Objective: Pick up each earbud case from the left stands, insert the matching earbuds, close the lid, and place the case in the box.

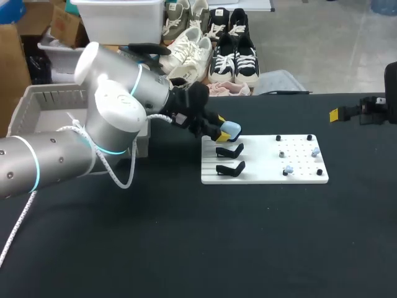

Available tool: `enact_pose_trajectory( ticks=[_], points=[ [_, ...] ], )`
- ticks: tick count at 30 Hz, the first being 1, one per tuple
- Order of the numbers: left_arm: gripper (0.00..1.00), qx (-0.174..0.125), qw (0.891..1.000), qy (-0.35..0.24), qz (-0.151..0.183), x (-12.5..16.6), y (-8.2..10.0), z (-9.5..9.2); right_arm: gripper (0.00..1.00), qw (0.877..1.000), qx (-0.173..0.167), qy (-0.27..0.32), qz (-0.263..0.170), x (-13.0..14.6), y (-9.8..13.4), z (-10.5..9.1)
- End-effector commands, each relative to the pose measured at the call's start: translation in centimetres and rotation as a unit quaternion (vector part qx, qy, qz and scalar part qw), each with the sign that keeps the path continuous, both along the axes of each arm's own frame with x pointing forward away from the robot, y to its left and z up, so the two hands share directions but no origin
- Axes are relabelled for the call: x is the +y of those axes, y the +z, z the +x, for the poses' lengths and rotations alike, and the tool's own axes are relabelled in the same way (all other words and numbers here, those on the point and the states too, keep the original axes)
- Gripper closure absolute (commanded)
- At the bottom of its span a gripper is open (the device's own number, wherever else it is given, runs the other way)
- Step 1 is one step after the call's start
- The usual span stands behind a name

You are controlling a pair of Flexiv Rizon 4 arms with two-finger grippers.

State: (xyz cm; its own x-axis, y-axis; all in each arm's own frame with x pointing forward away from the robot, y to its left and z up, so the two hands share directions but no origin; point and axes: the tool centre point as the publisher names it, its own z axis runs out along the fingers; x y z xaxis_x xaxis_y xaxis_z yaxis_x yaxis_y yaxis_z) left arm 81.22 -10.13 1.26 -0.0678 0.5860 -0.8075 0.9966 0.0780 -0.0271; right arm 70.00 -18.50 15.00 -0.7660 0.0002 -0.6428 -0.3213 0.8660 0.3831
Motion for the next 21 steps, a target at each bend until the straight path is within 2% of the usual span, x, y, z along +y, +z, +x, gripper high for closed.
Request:
enact_pose_trajectory(
  ticks=[1,13,21],
  points=[
    [0.47,0.003,1.0,-0.002,0.002,-0.05,-0.04,0.26,0.0,1.0,0.0,0.0,0.0,0.0,0.0,0.0],
    [0.56,0.004,1.0,-0.002,0.003,-0.09,-0.16,0.23,0.0,1.0,0.0,0.0,0.0,0.0,0.0,0.0],
    [0.67,0.005,1.0,-0.002,0.003,-0.09,-0.21,0.08,0.0,1.0,0.0,0.0,0.0,0.0,0.0,0.0]
  ],
)
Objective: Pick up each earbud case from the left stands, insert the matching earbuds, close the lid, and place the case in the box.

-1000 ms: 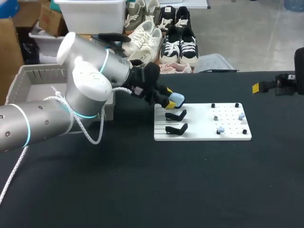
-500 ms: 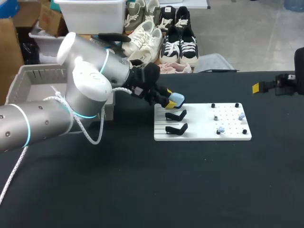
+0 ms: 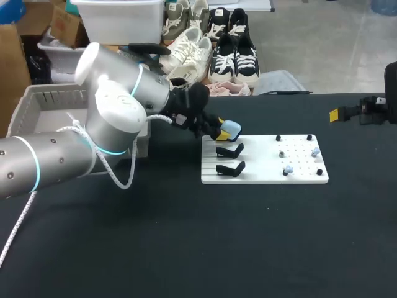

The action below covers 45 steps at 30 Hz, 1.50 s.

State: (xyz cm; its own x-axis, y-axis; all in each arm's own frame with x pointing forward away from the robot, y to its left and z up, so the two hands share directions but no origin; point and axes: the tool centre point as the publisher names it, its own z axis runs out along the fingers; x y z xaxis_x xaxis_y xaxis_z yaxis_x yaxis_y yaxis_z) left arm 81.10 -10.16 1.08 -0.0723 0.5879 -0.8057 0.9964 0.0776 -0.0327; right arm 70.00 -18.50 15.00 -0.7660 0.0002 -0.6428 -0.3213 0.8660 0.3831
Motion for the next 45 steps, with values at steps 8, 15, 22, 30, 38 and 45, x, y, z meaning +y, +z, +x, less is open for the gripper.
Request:
enact_pose_trajectory(
  ticks=[8,15,22,30,38,45],
  points=[
    [0.91,0.001,1.0,-0.005,0.0,-0.1,0.1,-0.1,0.0,1.0,0.0,0.0,0.0,0.0,0.0,0.0],
    [1.0,0.003,1.0,-0.004,-0.004,0.1,0.7,-0.6,0.0,1.0,0.0,0.0,0.0,0.0,0.0,0.0],
    [1.0,0.005,1.0,0.007,0.001,0.4,2.6,-0.7,0.0,1.0,0.0,0.0,0.0,0.0,0.0,0.0],
    [1.0,-0.001,1.0,0.005,0.009,0.4,5.5,-1.3,0.0,1.0,0.0,0.0,0.0,0.0,0.0,0.0],
    [1.0,-0.008,1.0,0.016,-0.012,1.1,8.2,-1.5,0.0,1.0,0.0,0.0,0.0,0.0,0.0,0.0],
    [1.0,-0.018,1.0,0.023,-0.008,2.5,8.6,-1.8,0.0,1.0,0.0,0.0,0.0,0.0,0.0,0.0]
  ],
)
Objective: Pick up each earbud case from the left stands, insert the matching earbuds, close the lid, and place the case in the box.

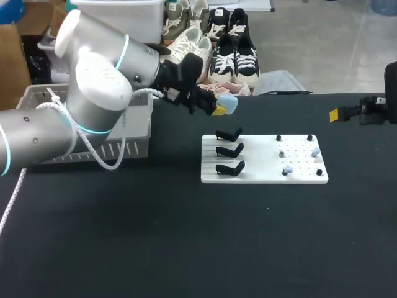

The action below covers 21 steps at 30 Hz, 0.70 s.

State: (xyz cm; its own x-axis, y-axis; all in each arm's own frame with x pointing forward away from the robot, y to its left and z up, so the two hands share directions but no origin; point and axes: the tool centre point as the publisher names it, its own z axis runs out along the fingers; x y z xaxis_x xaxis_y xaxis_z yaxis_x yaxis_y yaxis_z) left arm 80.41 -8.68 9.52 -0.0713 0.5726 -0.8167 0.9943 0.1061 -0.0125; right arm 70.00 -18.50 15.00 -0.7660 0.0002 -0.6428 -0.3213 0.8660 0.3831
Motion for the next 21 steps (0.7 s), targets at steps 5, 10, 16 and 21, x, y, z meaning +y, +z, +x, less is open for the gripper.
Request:
enact_pose_trajectory(
  ticks=[5,10,16,21],
  points=[
    [1.0,-0.013,1.0,0.015,0.009,2.2,0.4,-1.2,0.0,1.0,0.0,0.0,0.0,0.0,0.0,0.0],
    [1.0,-0.022,1.0,0.013,0.015,2.9,0.9,-0.9,0.0,1.0,0.0,0.0,0.0,0.0,0.0,0.0],
    [1.0,-0.025,1.0,0.015,0.007,3.2,1.6,-0.8,0.0,1.0,-0.004,0.012,-0.01,1.4,0.3,0.2],
    [1.0,-0.027,1.0,0.01,-0.007,2.7,2.5,-1.2,0.0,0.999,0.0,0.034,-0.022,3.6,0.4,0.6]
  ],
)
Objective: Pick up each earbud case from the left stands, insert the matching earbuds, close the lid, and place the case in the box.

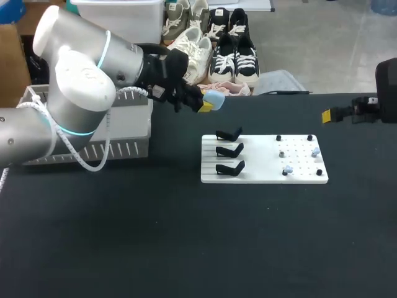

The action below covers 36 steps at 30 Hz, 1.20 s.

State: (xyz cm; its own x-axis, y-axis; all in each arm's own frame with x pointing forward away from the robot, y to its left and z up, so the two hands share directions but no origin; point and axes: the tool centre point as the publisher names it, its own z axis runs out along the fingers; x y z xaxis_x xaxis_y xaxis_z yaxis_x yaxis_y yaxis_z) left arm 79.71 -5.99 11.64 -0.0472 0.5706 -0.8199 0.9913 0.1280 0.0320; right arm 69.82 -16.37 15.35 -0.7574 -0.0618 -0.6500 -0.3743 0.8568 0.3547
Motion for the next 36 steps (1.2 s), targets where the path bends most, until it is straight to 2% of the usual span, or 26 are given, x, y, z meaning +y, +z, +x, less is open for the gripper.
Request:
enact_pose_trajectory(
  ticks=[1,5,11,21,36],
  points=[
    [1.0,-0.004,1.0,-0.002,-0.009,-0.1,0.6,-0.5,0.0,1.0,0.005,0.009,-0.007,1.8,0.0,0.8],
    [1.0,-0.008,1.0,-0.008,-0.012,-0.9,1.1,-0.8,0.0,1.0,0.006,0.028,-0.012,3.3,0.1,1.2],
    [1.0,-0.017,1.0,-0.023,0.0,-2.7,1.6,-1.8,0.0,0.999,0.005,0.05,-0.022,5.2,0.3,1.8],
    [1.0,-0.011,0.998,-0.058,0.011,-5.2,1.6,-3.2,0.0,0.996,0.005,0.089,-0.027,8.1,0.0,2.8],
    [1.0,-0.01,0.997,-0.074,0.013,-7.2,1.6,-3.9,0.0,0.992,0.013,0.126,-0.021,10.7,-1.0,3.7]
  ],
)
